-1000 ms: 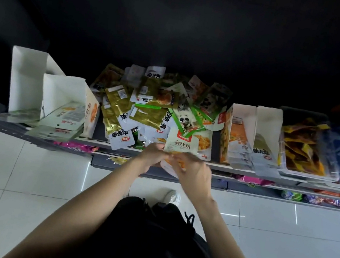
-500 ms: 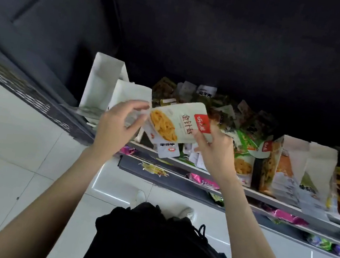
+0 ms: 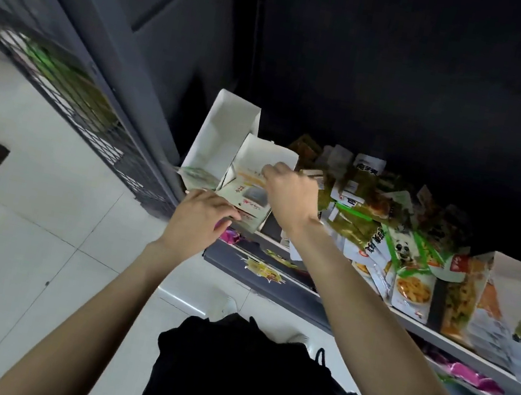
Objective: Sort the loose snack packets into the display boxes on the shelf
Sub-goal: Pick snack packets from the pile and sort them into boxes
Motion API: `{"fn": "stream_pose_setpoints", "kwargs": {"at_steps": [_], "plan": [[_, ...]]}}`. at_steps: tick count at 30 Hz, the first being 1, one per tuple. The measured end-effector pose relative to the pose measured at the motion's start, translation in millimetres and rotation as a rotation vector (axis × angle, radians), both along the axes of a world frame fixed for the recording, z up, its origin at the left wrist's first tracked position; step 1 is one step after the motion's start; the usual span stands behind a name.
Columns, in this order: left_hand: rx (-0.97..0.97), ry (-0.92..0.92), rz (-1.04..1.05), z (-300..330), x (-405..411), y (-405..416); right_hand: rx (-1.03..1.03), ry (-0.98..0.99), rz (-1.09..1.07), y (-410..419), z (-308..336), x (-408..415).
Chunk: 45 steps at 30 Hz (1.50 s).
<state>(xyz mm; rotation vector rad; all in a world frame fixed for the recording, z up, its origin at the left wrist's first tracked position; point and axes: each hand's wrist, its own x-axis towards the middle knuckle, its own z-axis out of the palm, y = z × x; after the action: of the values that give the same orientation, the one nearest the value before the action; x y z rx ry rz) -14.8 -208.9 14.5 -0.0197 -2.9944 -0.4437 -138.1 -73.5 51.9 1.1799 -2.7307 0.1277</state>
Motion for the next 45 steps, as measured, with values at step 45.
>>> {"fn": "stream_pose_setpoints", "kwargs": {"at_steps": [45], "plan": [[0.774,-0.047,0.146,28,-51,118,-1.249,-1.152,-0.784,175,7,8]]}}
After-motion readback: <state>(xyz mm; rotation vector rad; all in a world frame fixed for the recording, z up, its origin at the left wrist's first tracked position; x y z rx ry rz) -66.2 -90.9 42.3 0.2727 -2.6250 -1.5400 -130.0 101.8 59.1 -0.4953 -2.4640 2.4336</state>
